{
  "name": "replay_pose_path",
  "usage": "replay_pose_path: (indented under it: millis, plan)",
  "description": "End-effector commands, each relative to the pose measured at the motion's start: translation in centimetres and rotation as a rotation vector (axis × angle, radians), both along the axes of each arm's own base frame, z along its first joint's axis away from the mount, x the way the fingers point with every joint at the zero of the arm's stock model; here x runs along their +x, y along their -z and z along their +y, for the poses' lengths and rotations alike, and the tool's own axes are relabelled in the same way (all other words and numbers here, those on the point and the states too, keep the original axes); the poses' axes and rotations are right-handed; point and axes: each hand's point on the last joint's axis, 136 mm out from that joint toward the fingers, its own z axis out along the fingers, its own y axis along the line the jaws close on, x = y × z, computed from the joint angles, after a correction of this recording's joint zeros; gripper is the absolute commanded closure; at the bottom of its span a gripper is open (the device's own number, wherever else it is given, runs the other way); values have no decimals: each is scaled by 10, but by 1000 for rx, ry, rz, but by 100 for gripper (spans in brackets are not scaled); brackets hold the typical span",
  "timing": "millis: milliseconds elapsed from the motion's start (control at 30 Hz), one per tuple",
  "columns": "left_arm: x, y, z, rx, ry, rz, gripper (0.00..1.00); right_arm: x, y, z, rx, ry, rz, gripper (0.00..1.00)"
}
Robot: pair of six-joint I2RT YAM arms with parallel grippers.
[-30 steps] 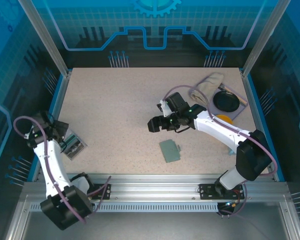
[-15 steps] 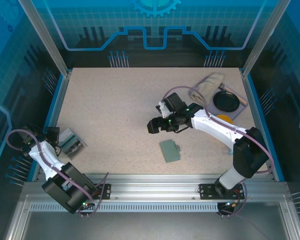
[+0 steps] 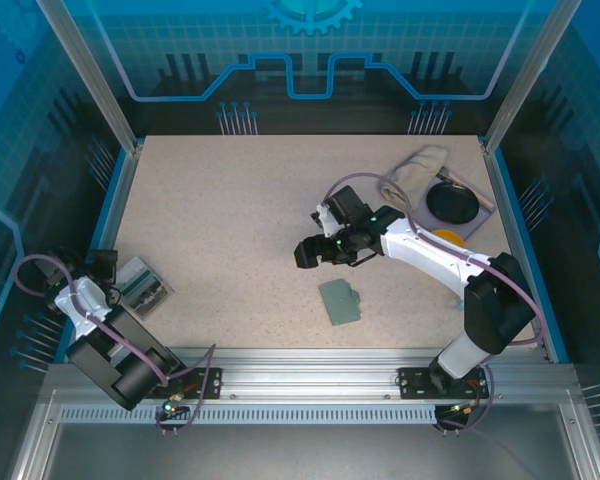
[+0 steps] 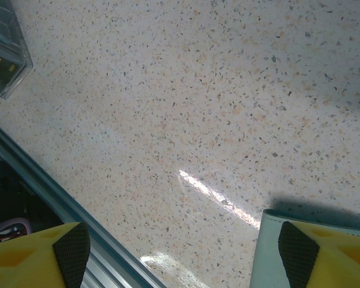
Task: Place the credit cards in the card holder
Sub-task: Move the storage box to the center of the table.
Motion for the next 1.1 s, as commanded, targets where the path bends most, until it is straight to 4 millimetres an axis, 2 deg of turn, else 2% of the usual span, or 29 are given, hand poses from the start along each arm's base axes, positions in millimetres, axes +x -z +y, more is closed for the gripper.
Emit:
replay_pose_path:
  millis: [0, 267, 500, 667, 800, 1067]
  plan:
    - [2, 9, -4, -35, 8, -29, 1, -12, 0, 3, -6, -38, 22, 15]
    - [15, 22, -13, -118, 25, -98, 1, -15, 4, 2, -9, -38, 33, 15]
    - [38, 17, -26, -139, 128, -182, 1, -15, 9, 1, -16, -35, 33, 15]
    - [54, 21, -58, -179, 211, -196, 1, -13, 14, -2, -30, -25, 29, 15]
    - [70, 17, -86, -164, 303, -222, 1, -11, 18, -6, -40, -10, 26, 15]
    - [109, 14, -123, -173, 467, -220, 1, -9, 27, -19, -29, 34, 45, 15]
